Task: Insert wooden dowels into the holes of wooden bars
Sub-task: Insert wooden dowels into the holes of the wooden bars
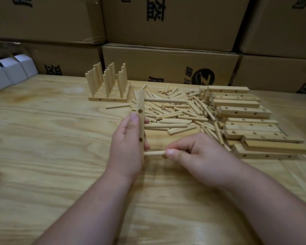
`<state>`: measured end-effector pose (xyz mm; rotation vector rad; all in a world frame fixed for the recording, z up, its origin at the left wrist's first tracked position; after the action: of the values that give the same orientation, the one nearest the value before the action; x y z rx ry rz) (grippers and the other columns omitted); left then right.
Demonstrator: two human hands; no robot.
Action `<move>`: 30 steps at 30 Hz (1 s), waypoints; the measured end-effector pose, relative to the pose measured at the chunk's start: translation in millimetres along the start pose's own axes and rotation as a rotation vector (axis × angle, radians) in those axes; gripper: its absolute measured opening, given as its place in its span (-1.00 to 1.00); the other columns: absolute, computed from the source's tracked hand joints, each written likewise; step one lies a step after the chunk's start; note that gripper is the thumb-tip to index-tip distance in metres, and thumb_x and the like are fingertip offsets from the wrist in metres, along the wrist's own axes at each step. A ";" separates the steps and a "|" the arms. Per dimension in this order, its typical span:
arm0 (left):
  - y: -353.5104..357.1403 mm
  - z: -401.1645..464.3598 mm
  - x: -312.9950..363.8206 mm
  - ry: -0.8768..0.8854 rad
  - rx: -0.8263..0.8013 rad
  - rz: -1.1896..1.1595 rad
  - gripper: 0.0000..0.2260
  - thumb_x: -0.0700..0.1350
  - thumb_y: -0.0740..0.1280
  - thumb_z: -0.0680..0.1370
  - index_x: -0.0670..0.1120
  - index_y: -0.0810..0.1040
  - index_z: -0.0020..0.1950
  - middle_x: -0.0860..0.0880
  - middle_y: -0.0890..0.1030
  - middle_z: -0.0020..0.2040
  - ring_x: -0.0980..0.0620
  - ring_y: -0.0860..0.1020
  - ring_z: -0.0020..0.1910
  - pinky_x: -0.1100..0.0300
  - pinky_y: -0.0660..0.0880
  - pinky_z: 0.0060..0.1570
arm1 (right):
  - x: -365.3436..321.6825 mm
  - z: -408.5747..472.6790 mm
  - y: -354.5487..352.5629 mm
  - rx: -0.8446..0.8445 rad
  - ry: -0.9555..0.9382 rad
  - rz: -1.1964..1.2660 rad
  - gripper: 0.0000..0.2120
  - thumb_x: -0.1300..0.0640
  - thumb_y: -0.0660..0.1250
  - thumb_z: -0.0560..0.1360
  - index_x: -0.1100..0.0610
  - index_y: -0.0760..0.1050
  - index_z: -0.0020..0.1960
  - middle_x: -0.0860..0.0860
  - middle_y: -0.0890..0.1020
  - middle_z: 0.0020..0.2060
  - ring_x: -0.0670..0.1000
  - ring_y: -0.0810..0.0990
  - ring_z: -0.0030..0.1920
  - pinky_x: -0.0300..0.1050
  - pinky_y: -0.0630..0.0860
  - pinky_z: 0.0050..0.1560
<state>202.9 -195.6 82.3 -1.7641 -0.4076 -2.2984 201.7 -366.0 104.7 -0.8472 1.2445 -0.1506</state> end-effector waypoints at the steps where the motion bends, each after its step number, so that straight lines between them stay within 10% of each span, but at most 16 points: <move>1: -0.5 0.0 0.7 0.007 0.005 0.006 -0.61 0.29 0.09 0.58 0.12 0.61 -0.10 0.01 0.48 -0.47 0.11 0.47 -0.46 0.21 0.42 -0.42 | 0.4 0.6 0.2 0.012 -0.004 0.006 -0.89 -0.07 0.37 0.55 -0.19 0.68 -0.07 0.01 0.70 -0.16 0.01 0.65 -0.12 0.05 0.60 -0.02; 5: 0.1 0.9 -2.7 -0.051 0.004 0.011 -0.61 0.23 0.09 0.68 0.19 0.63 -0.15 0.04 0.54 -0.48 0.18 0.51 -0.48 0.33 0.43 -0.49 | 0.0 3.6 -3.2 0.087 -0.004 0.048 -0.89 -0.16 0.38 0.51 -0.20 0.67 -0.09 -0.10 0.63 -0.37 -0.18 0.53 -0.37 -0.23 0.48 -0.33; 13: 1.5 2.8 -9.0 -0.151 -0.026 0.012 -0.62 0.30 0.10 0.64 0.22 0.65 -0.11 0.02 0.57 -0.47 0.16 0.54 -0.48 0.27 0.44 -0.50 | 1.4 1.6 -32.0 0.493 0.004 0.205 -0.90 -0.11 0.35 0.54 -0.15 0.60 0.02 -0.06 0.66 -0.25 -0.08 0.61 -0.27 -0.20 0.55 -0.35; 30: 4.8 0.5 -8.2 -0.126 -0.048 0.105 -0.59 0.22 0.08 0.69 0.06 0.61 -0.09 -0.01 0.58 -0.48 0.17 0.50 -0.50 0.35 0.40 -0.50 | 7.3 1.5 -33.8 0.536 0.050 0.157 -0.89 0.06 0.39 0.57 -0.08 0.69 -0.08 -0.16 0.69 -0.32 -0.18 0.66 -0.28 -0.22 0.60 -0.19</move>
<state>207.1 -199.9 75.0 -1.9119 -0.2763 -2.1508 216.9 -392.7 120.7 -0.2825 1.2315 -0.3618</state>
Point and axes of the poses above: each hand's wrist, its own z-axis towards the middle knuckle, its own y-axis out of the palm, x = y × z, the point moved 6 cm from there along z, towards the middle knuckle
